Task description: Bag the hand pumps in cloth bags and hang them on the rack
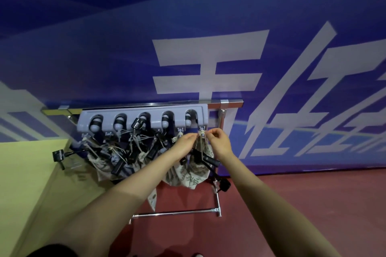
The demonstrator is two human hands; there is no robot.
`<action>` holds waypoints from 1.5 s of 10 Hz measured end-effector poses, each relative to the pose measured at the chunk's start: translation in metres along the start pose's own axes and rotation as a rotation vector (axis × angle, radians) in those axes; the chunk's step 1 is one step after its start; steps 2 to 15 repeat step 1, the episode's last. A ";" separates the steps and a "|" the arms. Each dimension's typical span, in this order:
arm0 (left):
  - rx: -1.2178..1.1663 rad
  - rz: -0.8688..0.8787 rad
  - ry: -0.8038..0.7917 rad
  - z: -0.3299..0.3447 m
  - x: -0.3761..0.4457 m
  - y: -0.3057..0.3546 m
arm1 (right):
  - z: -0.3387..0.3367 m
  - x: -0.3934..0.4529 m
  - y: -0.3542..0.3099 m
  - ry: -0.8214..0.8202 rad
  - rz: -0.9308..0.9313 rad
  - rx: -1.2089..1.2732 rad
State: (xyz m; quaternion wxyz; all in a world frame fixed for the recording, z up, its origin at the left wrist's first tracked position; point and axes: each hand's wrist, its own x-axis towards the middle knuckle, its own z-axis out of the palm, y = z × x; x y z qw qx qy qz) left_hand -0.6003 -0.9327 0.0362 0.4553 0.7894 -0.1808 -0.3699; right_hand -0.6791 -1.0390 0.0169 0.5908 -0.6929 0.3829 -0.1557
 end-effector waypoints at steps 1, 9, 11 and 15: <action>-0.012 0.001 0.000 -0.007 -0.008 0.002 | 0.001 -0.009 -0.006 0.109 -0.018 0.014; -0.012 0.001 0.000 -0.007 -0.008 0.002 | 0.001 -0.009 -0.006 0.109 -0.018 0.014; -0.012 0.001 0.000 -0.007 -0.008 0.002 | 0.001 -0.009 -0.006 0.109 -0.018 0.014; -0.012 0.001 0.000 -0.007 -0.008 0.002 | 0.001 -0.009 -0.006 0.109 -0.018 0.014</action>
